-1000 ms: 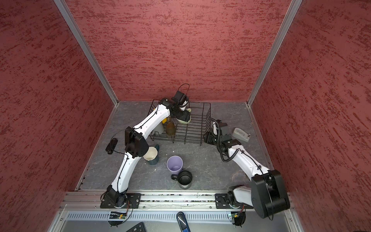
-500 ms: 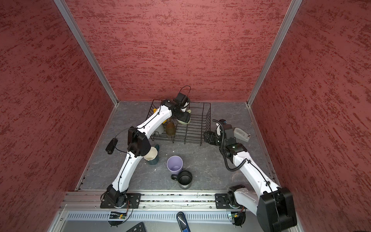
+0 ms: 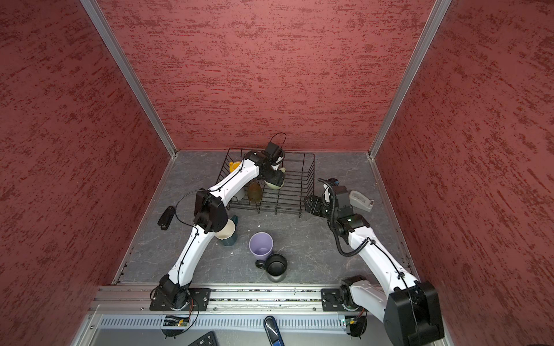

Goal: Load cups into a dish rack
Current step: Place the cup upside down at the dish rack.

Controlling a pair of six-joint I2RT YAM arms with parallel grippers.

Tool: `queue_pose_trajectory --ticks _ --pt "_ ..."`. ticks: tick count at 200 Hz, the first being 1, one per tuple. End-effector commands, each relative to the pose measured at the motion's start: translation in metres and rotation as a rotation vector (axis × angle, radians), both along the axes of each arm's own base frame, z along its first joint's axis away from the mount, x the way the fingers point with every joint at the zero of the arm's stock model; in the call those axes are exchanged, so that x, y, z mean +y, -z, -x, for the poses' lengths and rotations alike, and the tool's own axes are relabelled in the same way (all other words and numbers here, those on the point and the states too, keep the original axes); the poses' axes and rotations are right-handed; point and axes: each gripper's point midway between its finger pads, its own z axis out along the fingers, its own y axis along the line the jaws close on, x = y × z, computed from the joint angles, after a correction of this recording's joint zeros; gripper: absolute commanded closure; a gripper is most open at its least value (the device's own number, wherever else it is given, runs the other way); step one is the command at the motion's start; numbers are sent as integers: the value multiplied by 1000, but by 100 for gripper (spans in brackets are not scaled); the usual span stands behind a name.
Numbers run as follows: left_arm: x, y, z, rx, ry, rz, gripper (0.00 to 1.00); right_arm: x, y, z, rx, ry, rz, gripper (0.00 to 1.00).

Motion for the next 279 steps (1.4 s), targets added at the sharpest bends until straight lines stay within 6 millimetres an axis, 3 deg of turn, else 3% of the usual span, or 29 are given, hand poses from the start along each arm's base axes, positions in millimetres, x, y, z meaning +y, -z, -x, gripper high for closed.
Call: queue_pose_trajectory --ticks 1,38,91,130,232,279 --pt "-10 -13 -9 -52 20 35 78 4 -3 1 -7 -10 -19 11" --pt "-15 -7 -7 -40 45 44 62 4 -5 2 -11 -12 -23 11" --pt "-14 0 -6 -26 59 29 49 6 -7 1 -17 -19 -32 10" --pt "-17 3 -2 2 65 49 27 8 -6 1 -18 -24 -40 9" --pt "-16 -5 -3 -17 73 52 5 9 -8 -1 -22 -27 -48 8" --pt "-15 -9 -2 -21 74 48 2 9 -7 0 -20 -26 -47 8"
